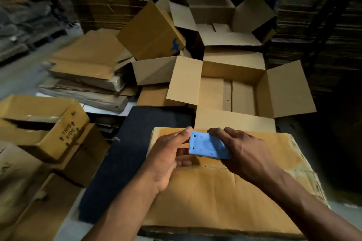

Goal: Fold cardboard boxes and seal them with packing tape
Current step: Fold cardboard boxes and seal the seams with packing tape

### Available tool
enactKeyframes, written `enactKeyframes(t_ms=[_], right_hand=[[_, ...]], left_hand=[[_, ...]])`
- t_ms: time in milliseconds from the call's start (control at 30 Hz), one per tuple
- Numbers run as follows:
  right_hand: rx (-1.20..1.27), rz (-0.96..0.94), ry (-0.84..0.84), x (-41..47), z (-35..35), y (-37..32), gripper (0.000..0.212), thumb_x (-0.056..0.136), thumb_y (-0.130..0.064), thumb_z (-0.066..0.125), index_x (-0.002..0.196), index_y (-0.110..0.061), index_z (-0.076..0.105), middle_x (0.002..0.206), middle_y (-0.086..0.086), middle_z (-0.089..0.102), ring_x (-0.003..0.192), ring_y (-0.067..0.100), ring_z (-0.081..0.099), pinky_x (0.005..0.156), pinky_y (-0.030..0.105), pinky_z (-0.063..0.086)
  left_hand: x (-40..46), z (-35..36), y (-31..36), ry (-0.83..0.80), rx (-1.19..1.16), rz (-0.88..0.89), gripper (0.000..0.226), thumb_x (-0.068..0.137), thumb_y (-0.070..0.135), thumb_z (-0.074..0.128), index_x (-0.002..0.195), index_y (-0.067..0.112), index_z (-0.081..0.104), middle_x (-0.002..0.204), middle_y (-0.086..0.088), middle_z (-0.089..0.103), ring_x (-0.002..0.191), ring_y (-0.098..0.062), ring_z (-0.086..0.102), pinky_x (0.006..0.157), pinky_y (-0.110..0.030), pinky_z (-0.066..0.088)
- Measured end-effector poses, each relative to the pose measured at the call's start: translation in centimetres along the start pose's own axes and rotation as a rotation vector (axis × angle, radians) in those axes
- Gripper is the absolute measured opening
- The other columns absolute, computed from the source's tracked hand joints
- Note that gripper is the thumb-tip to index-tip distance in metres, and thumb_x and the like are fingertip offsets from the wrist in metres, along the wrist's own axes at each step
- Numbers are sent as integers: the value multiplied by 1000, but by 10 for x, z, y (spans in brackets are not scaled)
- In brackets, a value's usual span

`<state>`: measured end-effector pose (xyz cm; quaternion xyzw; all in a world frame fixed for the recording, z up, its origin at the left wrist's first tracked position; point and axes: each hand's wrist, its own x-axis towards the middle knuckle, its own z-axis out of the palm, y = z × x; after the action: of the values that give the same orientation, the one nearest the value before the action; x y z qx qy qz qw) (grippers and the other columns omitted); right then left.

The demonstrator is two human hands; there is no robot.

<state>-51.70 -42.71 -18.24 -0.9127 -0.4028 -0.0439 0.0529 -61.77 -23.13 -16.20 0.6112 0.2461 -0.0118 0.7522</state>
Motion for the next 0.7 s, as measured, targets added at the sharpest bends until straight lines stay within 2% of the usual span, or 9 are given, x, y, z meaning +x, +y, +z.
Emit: enactKeyframes(t_ms=[100, 167, 233, 300, 400, 467, 533, 700], right_hand=[[32, -59, -21, 13, 3, -15, 83, 80, -43, 80, 145, -41, 29, 115, -5, 63, 88, 21, 65, 56, 36, 59], [87, -96, -45, 22, -1, -26, 82, 83, -52, 75, 148, -43, 26, 122, -7, 61, 95, 22, 65, 66, 37, 61], [118, -127, -44, 33, -7, -38, 81, 86, -57, 72, 151, -43, 25, 128, -8, 60, 100, 20, 64, 72, 34, 58], [126, -144, -52, 44, -10, -48, 82, 88, -60, 69, 154, -43, 24, 130, -9, 59, 103, 18, 63, 75, 32, 57], [123, -152, -49, 56, -12, -57, 82, 86, -70, 66, 152, -46, 23, 127, -13, 60, 100, 15, 62, 69, 27, 54], [109, -163, -70, 59, -12, -59, 81, 85, -74, 64, 151, -47, 26, 125, -16, 60, 99, 13, 61, 60, 19, 42], [101, -196, -107, 59, -10, -59, 80, 86, -74, 64, 152, -46, 28, 125, -17, 60, 101, 11, 61, 59, 17, 33], [77, -205, -220, 47, -10, -33, 79, 87, -77, 57, 153, -45, 28, 126, -17, 60, 103, 9, 62, 66, 18, 46]], left_hand=[[-3, -22, -5, 59, -262, -69, 37, 83, 43, 72, 106, 15, 81, 103, -10, 78, 93, -27, 73, 80, -45, 58], [-2, -34, -4, 83, -415, -107, 26, 77, 36, 74, 89, 15, 84, 95, -11, 77, 84, -27, 71, 75, -44, 56], [3, -45, -6, 129, -465, -114, 16, 75, 28, 74, 78, 15, 84, 90, -12, 76, 80, -26, 68, 70, -41, 54], [10, -54, -10, 190, -441, -112, 12, 82, 15, 71, 82, 14, 84, 92, -15, 76, 80, -26, 67, 66, -37, 52], [19, -68, -13, 299, -375, -75, 28, 97, -2, 58, 89, 11, 81, 94, -20, 77, 75, -27, 67, 56, -34, 53], [24, -80, -15, 369, -268, -5, 19, 96, -4, 63, 95, 7, 78, 89, -16, 78, 69, -22, 70, 53, -31, 56], [24, -90, -17, 411, -127, 59, 10, 90, 0, 73, 99, 2, 75, 83, -13, 78, 66, -17, 71, 55, -28, 59], [26, -134, -36, 505, -54, 3, 11, 86, -1, 78, 97, 4, 75, 86, -16, 78, 65, -16, 73, 55, -25, 58]])
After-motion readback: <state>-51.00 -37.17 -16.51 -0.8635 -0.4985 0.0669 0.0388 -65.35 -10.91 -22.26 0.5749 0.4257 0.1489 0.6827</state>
